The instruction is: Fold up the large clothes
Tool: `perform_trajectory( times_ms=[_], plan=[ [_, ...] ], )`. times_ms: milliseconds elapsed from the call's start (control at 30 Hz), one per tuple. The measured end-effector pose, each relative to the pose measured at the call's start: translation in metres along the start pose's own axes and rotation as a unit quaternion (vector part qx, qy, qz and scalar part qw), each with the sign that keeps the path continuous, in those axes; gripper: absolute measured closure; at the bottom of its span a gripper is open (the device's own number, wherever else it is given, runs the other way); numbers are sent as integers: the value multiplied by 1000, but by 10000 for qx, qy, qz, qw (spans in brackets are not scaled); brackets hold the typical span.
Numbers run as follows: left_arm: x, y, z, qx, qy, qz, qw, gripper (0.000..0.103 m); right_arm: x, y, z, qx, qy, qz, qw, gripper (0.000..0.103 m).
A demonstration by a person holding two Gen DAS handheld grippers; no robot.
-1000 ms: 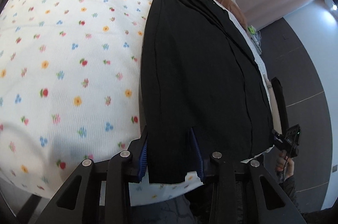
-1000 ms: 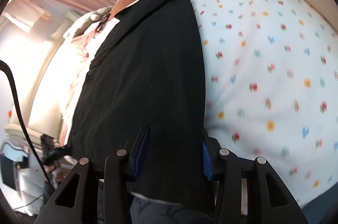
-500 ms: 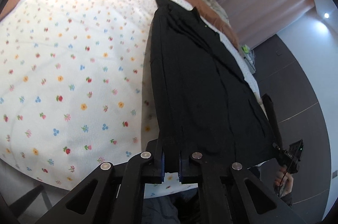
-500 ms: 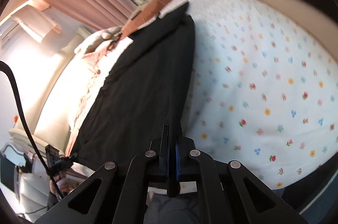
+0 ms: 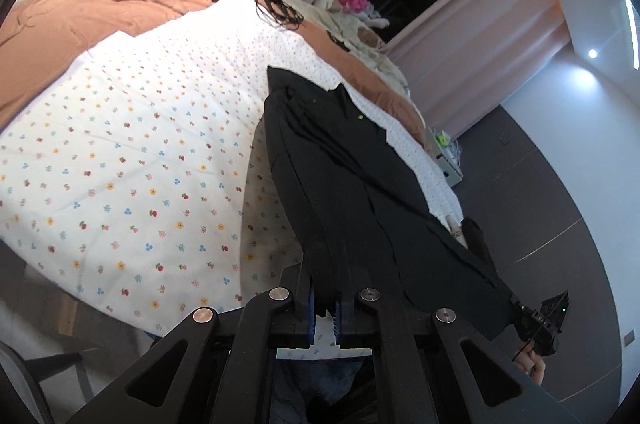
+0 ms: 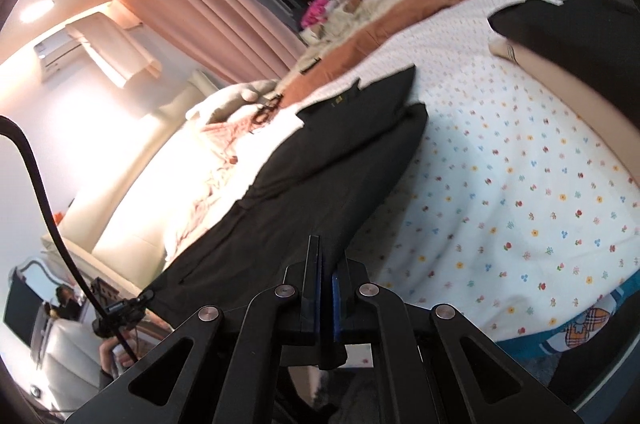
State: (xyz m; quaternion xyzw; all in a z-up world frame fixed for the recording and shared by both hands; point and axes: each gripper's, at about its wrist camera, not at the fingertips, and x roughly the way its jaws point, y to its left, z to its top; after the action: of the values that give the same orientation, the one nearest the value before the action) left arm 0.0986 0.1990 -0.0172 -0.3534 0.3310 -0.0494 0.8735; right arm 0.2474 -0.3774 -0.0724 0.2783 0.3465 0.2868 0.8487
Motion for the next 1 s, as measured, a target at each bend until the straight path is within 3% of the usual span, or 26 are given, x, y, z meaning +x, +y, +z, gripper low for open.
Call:
perform_trajectory(
  times_ms=[300, 467, 733, 1000],
  plan=[
    [-61, -16, -16, -121, -253, -144, 9995, 98, -37, 25, -10, 57, -191, 357, 9992, 99],
    [-78, -24, -19, -49, -376, -183, 9991, 98, -45, 46, -12, -214, -263, 430, 9985, 99],
    [-71, -24, -11, -39, -414, -123, 9991, 97, -41, 42, -7, -250, -299, 277, 9989, 99],
    [-57, -36, 30, 55, -560, -117, 9983, 97, -32, 34, 27, -166, -419, 187, 9988, 99]
  ],
)
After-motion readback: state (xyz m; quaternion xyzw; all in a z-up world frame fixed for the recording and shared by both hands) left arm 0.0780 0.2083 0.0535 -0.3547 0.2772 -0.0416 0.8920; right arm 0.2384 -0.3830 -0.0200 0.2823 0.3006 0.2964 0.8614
